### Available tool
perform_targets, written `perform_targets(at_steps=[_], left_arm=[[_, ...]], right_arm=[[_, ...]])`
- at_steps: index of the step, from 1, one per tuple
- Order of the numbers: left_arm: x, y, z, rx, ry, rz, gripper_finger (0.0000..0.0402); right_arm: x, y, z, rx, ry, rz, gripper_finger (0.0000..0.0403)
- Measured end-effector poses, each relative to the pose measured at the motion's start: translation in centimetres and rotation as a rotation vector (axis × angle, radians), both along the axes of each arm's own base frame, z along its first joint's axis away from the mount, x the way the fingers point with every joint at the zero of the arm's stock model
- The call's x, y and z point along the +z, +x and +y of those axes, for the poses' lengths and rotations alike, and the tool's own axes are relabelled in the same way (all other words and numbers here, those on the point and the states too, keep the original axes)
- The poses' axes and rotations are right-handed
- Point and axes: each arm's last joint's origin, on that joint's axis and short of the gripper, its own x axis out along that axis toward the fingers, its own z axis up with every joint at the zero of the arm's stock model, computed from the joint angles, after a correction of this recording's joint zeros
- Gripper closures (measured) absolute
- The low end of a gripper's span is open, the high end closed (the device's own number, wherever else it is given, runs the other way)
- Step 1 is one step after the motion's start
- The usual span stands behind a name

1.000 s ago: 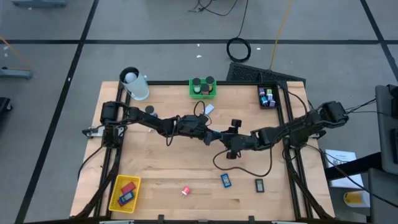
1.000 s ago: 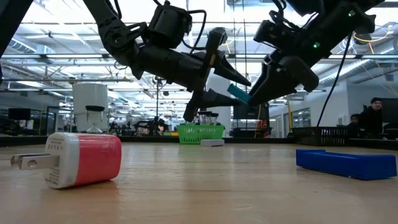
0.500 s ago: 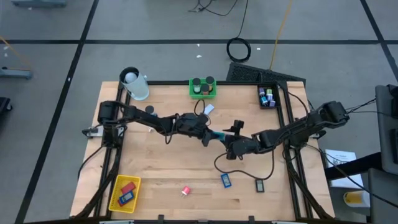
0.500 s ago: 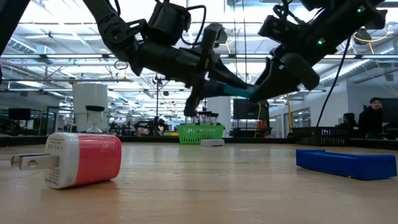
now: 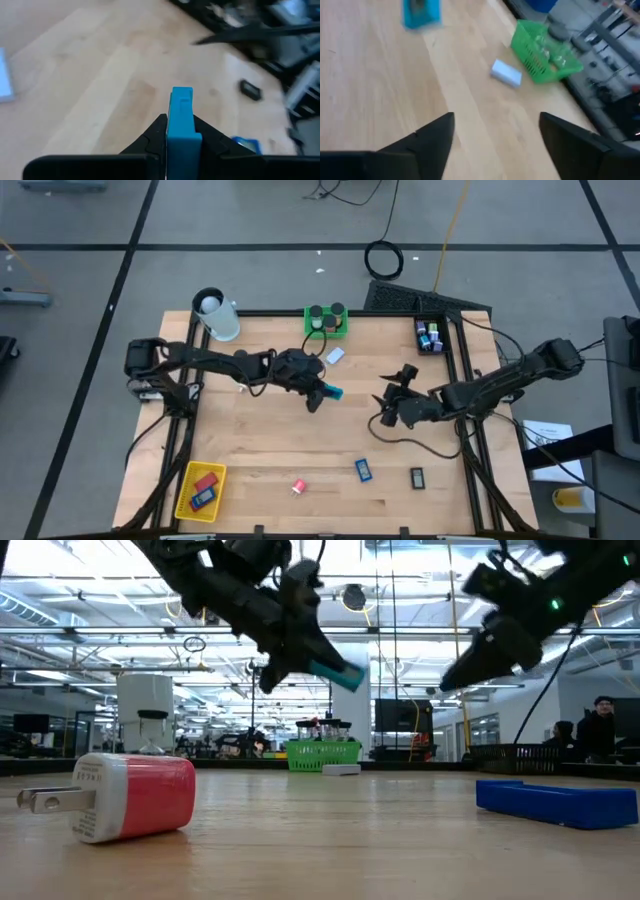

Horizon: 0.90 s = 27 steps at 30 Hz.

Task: Pick & Place Office items
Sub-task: Put the light blue timer into the yellow basket

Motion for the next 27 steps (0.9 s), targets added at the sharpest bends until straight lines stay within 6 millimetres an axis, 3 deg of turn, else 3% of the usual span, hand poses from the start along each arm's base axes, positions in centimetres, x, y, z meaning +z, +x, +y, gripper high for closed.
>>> perform_targets(at_steps=[6,13,21,27], left_arm=[[1.8,-2.8,-1.3,-0.153,-0.069,0.135,0.0343],[2.4,-7.9,-4.4,-0.301,-0.196,0.488,0.0343],[1.9,-12.9,-10.5,-0.507,-0.237,0.914,0.0343],[1.9,-14.9,-14.2,-0.641,-0.233,1.012,0.0343]], right_arm=[[-2.7,-2.8,-1.2,0.092,0.075,-0.193,0.0245],[-3.3,-5.1,-1.8,0.214,0.068,-0.35,0.039],[-2.6,-5.7,-2.0,0.237,0.022,-0.389,0.0388],[-2.5,-5.6,-2.0,0.246,-0.003,-0.394,0.04]])
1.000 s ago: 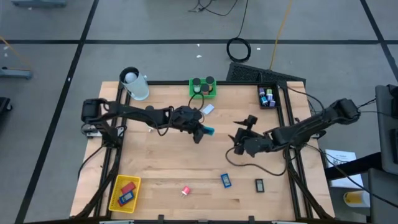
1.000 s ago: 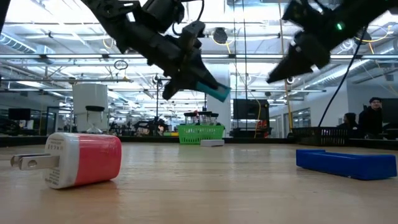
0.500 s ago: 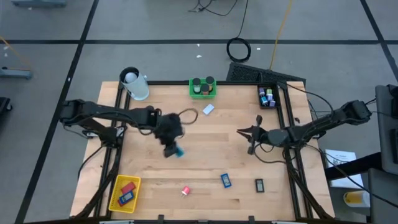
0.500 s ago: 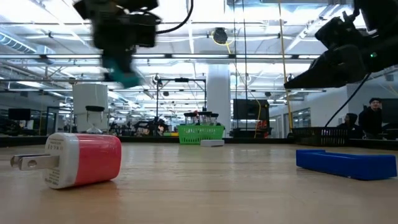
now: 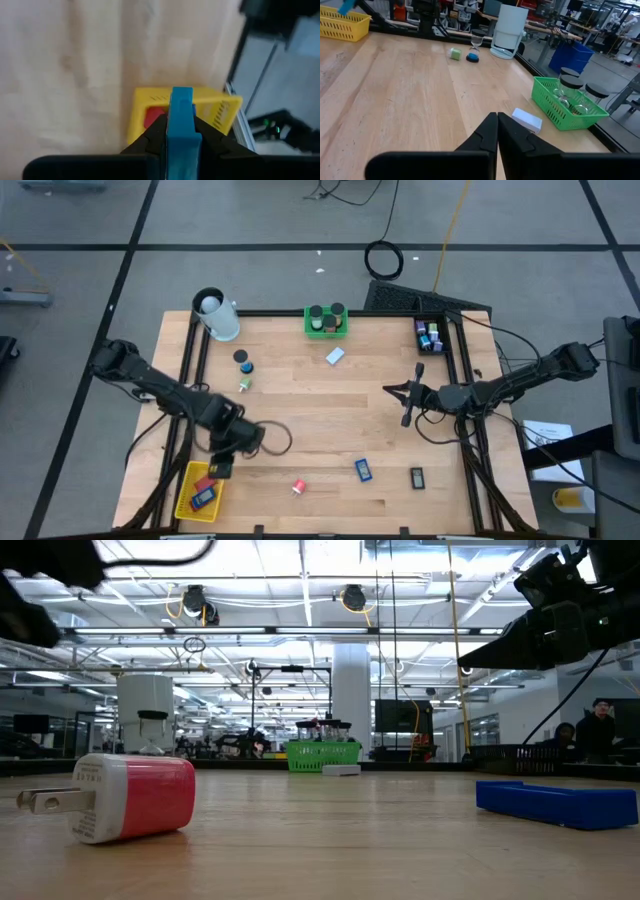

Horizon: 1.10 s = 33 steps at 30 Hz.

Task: Pick & Place Office items
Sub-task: Put the light blue timer into the yellow basket

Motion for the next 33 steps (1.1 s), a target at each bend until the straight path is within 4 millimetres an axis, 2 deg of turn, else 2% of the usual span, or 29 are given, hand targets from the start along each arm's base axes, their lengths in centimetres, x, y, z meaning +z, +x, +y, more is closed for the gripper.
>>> perform_targets(at_steps=[4,10,14,17,21,27,33], left_arm=[[-0.3,-1.2,-1.5,-0.047,-0.012,0.053,0.0343],[-2.6,-3.9,-3.4,-0.142,-0.003,0.14,0.0343],[-3.8,-5.0,-3.7,-0.154,0.012,0.186,0.0343],[-4.1,-5.4,-4.2,-0.17,0.002,0.186,0.0338],[-4.1,-5.5,-5.1,-0.227,-0.032,0.118,0.0303],[-4.2,-5.6,-5.1,-0.215,-0.008,0.122,0.0257],[-3.6,-5.7,-5.0,-0.227,0.013,0.14,0.0241]], right_arm=[[0.0,0.0,0.0,0.0,0.0,0.001,0.0401],[0.0,0.0,0.0,-0.001,0.001,0.002,0.0402],[0.0,0.0,0.0,-0.001,0.001,0.002,0.0401],[0.0,0.0,0.0,-0.001,0.001,0.002,0.0402],[0.0,0.0,0.0,-0.002,0.001,0.002,0.0401],[0.0,0.0,0.0,-0.002,0.001,0.002,0.0401],[0.0,0.0,0.0,-0.002,0.001,0.002,0.0402]])
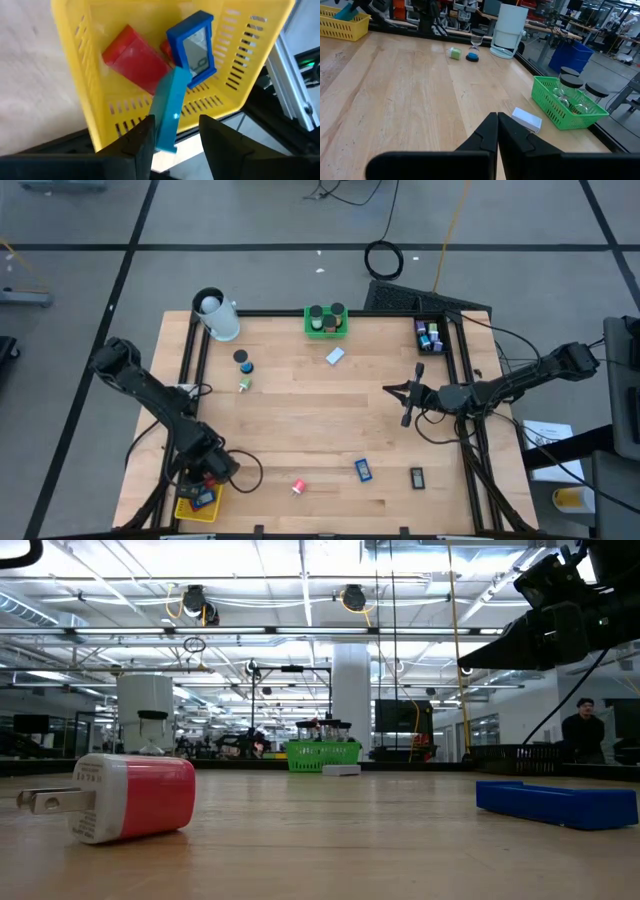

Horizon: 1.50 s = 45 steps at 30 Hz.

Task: Pick & Place Office items
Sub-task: Put the light blue timer into the yellow basket, then put the white timer into the yellow basket

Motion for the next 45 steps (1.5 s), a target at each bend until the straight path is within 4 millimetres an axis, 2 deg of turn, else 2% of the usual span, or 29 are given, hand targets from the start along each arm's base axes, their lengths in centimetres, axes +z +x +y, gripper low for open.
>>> perform_targets(at_steps=[7,18,23,26,29,31,37,42,45], left_arm=[[0.6,-0.1,0.5,-0.017,0.06,0.009,0.0264],[0.2,-0.3,0.4,-0.079,0.082,0.007,0.0394],[0.1,0.1,0.5,-0.079,0.081,0.008,0.0386],[0.9,0.8,0.7,-0.048,0.086,-0.033,0.0384],[2.0,1.9,0.8,-0.026,0.125,-0.154,0.0394],[2.0,3.1,1.2,0.012,0.155,-0.264,0.0398],[0.8,7.3,2.5,0.152,0.099,-0.635,0.0397],[-0.4,10.1,5.0,0.263,0.138,-0.987,0.0394],[-1.1,11.0,6.5,0.326,0.163,-1.243,0.0398]], right_arm=[[0.0,0.0,0.0,0.0,0.0,0.0,0.0402],[0.0,0.0,0.0,0.0,0.0,0.001,0.0402],[0.0,0.0,0.0,0.0,0.0,0.0,0.0402],[0.0,0.0,0.0,0.0,0.0,0.0,0.0402],[0.0,0.0,0.0,0.0,0.001,0.001,0.0402],[0.0,0.0,0.0,-0.001,0.007,-0.001,0.0402],[-0.1,0.0,0.0,-0.001,0.005,0.008,0.0402],[-0.1,0.0,0.0,-0.009,0.047,-0.004,0.0401],[-0.1,0.0,0.0,-0.014,0.073,-0.014,0.0402]])
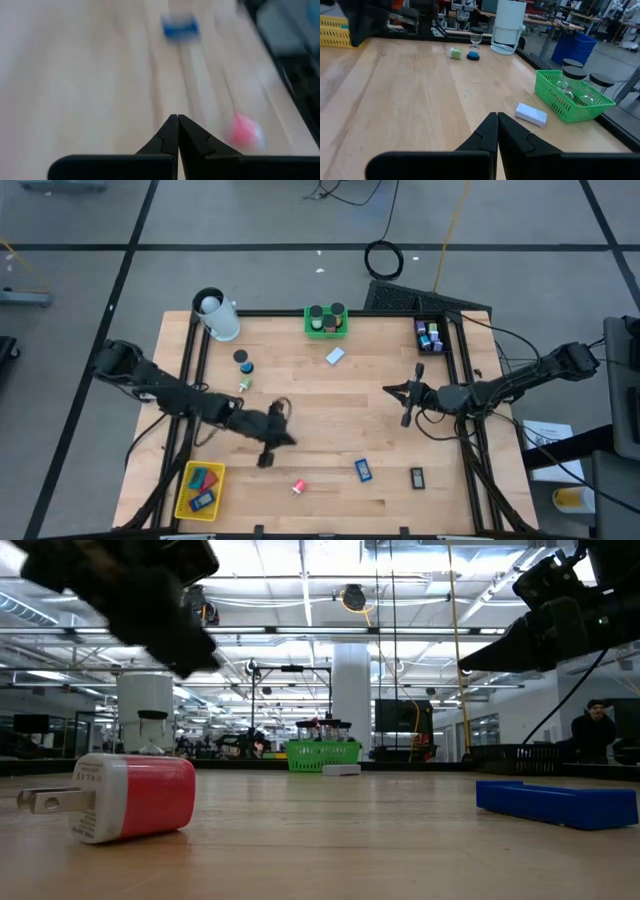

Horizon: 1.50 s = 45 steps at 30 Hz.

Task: Pick & Place Office items
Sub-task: Put the white timer into the yellow basket

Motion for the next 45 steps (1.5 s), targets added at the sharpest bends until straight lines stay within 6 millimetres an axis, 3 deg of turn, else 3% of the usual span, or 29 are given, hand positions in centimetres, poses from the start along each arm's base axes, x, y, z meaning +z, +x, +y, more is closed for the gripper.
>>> perform_targets(at_steps=[5,11,19,29,38,45], left_arm=[[-0.8,-0.4,3.2,0.222,0.045,-0.379,0.0391],[-1.2,-0.6,7.2,0.47,-0.044,-0.441,0.0378],[-0.8,-0.3,7.6,0.289,0.153,-0.525,0.039],[-1.5,0.2,10.1,0.342,0.227,-0.519,0.0388],[-1.6,0.4,12.2,0.352,0.27,-0.572,0.0397],[-1.9,0.4,12.4,0.363,0.261,-0.542,0.0381]], right_arm=[[0.0,0.0,0.0,-0.001,0.005,-0.003,0.0402],[0.0,0.0,-0.3,-0.029,0.059,-0.022,0.0399],[-0.2,0.0,-0.4,-0.049,0.107,-0.018,0.0402],[1.3,0.9,-0.2,-0.122,0.25,0.125,0.0402],[2.4,3.6,0.6,-0.186,0.325,0.388,0.0395],[2.3,5.3,0.5,-0.198,0.366,0.432,0.0394]])
